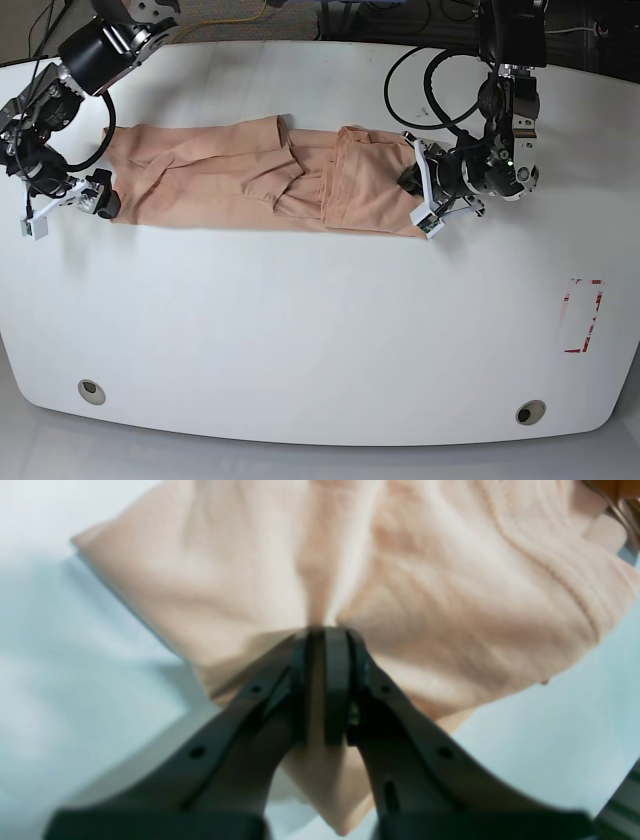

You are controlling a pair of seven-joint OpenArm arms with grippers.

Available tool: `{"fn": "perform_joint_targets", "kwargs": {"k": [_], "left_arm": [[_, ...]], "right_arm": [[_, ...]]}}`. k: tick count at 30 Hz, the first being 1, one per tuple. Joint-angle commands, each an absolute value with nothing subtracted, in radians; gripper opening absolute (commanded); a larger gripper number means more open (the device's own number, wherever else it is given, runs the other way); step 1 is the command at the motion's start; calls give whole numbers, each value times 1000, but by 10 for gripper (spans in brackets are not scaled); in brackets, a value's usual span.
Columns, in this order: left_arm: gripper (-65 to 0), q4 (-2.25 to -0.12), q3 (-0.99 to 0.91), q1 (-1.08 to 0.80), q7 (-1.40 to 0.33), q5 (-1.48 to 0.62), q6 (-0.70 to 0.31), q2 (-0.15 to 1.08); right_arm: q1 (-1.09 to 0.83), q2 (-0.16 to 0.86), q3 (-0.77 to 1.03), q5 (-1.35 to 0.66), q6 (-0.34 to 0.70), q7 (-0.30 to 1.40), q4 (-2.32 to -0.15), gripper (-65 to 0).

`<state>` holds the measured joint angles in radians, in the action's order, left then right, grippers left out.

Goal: Layout the t-shirt on the table in an organized manner, then fold the t-shirt properly
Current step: 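Grasp the opposite shirt end with the right gripper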

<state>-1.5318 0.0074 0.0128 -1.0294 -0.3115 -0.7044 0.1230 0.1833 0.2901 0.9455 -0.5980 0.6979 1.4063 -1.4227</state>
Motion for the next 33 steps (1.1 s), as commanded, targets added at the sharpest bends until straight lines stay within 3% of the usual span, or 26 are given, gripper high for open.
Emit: {"fn": "perform_joint_targets", "kwargs": {"k": [1,8,14,33], "left_arm": [[-608,-1527,7,21,-1064,-271,-698,134],[-608,-1520,7,21,-1064,-272,-698,154],[-608,-1518,7,21,-1064,-272,-698,156],[-608,-1518,8,21,-1064,-272,-698,151]], "right_arm": [[193,341,949,-654,698,1396,-1337,0],[189,374,943,-705,698,1379,-1176,0],[163,361,932,-708,698,1376,-1175,0],[119,176,780,-699,698,1389,-1333,-2]]}}
